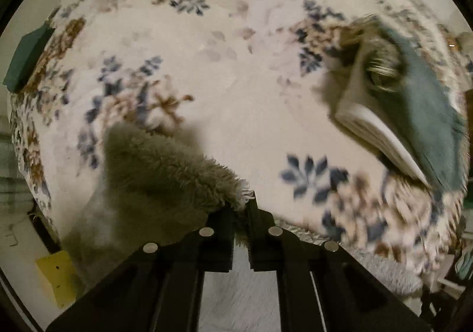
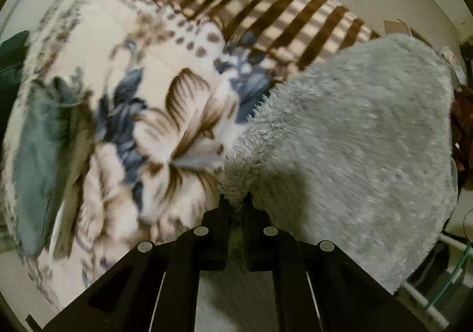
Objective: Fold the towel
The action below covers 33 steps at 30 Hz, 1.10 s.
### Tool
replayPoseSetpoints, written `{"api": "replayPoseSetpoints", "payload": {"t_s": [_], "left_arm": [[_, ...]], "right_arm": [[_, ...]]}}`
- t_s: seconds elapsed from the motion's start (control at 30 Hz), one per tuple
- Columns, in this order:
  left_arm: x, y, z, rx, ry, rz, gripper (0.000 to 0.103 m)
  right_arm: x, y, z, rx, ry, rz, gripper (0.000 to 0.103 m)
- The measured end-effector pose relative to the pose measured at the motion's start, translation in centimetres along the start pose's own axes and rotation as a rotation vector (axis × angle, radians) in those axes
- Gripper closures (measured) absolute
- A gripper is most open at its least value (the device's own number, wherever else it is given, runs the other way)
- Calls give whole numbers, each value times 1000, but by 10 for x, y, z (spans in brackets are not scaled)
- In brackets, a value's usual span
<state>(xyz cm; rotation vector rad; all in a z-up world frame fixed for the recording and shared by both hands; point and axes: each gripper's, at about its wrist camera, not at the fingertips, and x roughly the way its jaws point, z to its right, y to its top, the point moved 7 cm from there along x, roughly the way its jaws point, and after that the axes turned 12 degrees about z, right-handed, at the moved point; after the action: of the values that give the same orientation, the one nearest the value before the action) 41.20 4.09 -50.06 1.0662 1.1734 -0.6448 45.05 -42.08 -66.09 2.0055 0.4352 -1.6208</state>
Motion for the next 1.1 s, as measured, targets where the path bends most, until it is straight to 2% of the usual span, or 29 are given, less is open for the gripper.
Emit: {"api": "replayPoseSetpoints", "payload": {"t_s": [0.07,0.13,0.23,0.33,0.4,0.57,0.7,0.73,0.8,0.83,0.87,0.9,0.93,0.97,1.0,1.07,1.1], "left_arm": [[-26,-14,-20,-8,-28,24,98],[-36,-33,-40,-11,-42,34,98],[-54,-72,-69,6,-35,32,98],[-56,-124,-91,34,-2,-14,98],[-51,-167,-108,37,24,-75,98],[-11,-232,-132,74,106,-155,98],[25,-251,-143,71,147,-212,95],[25,-249,-142,50,136,-213,94],[16,-239,-137,17,98,-171,92],[10,-235,-134,16,89,-153,90],[2,-229,-131,20,84,-129,78],[-3,-224,-129,23,85,-111,58],[-10,-219,-126,26,84,-84,46],[-17,-213,-123,33,86,-56,20],[-23,-206,-119,45,86,-24,14],[-30,-200,-106,86,103,20,14],[-30,-197,-104,102,115,29,14]], "right_arm": [[-24,-12,17,-23,35,15,96],[-51,-24,31,-43,56,23,96],[-95,-40,58,-91,74,12,96],[-123,-75,106,-136,63,-16,96],[-131,-102,138,-174,26,-41,96],[-111,-163,208,-216,-62,-153,96],[-79,-190,242,-246,-105,-216,96],[-72,-195,247,-250,-103,-240,95],[-58,-200,251,-230,-79,-292,89],[-57,-201,254,-217,-62,-318,77],[-58,-200,254,-200,-37,-327,64],[-66,-195,258,-177,-5,-321,58],[-75,-188,262,-164,11,-303,48],[-85,-177,262,-151,32,-269,41],[-93,-167,264,-144,47,-235,36],[-106,-140,270,-124,64,-146,18],[-110,-119,274,-119,57,-83,16]]}}
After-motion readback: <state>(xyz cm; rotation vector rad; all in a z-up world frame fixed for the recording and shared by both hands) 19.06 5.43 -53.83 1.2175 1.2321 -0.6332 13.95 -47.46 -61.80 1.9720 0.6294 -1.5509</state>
